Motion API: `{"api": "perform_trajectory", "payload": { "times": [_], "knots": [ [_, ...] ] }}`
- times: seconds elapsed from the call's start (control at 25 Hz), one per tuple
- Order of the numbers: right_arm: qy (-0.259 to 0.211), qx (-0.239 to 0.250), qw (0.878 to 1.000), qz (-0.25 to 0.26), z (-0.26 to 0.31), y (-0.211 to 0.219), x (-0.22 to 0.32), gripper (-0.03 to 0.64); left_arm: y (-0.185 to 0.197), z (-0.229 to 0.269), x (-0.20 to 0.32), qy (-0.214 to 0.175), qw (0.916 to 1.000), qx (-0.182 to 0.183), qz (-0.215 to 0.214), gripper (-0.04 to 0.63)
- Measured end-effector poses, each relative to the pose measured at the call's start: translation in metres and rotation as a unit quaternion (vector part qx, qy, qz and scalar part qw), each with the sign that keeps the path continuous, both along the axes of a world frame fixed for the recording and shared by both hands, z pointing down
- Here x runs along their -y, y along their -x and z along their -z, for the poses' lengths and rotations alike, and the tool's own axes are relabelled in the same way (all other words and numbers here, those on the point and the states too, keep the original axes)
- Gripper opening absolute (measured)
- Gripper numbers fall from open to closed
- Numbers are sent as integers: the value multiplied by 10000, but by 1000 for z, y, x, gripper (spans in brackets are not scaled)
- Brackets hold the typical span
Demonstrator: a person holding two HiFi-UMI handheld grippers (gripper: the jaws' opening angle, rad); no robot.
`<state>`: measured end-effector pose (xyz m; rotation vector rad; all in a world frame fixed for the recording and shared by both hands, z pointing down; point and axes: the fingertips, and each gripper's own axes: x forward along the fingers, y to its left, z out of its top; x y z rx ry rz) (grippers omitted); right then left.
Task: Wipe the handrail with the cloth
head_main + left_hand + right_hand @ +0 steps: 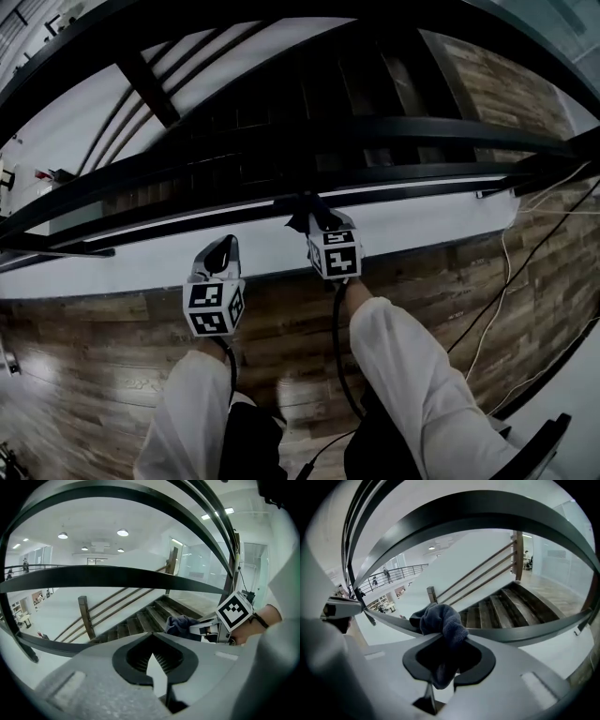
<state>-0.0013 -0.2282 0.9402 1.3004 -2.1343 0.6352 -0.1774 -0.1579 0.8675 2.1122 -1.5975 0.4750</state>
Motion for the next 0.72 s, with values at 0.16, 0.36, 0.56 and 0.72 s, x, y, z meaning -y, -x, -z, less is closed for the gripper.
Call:
{"api": "perform_trajectory", "payload": {
  "times": [0.16, 0.36, 0.56, 0.72],
  "knots": [
    [43, -133, 9997, -200, -4, -69, 7, 60, -51, -2, 9, 58, 9997, 19, -221, -2],
    [-66, -203, 9995, 222, 0, -108, 16, 60, -107, -6, 22, 87, 9992, 42, -395, -2],
    [-141, -92, 9998, 42, 2, -165, 23, 60, -169, -9, 35, 149, 9977, 108, -649, -2],
    [-129, -82, 9996, -238, -1, -234, 33, 60, -227, -11, 50, 136, 9964, 6, -841, -2]
  ]
}}
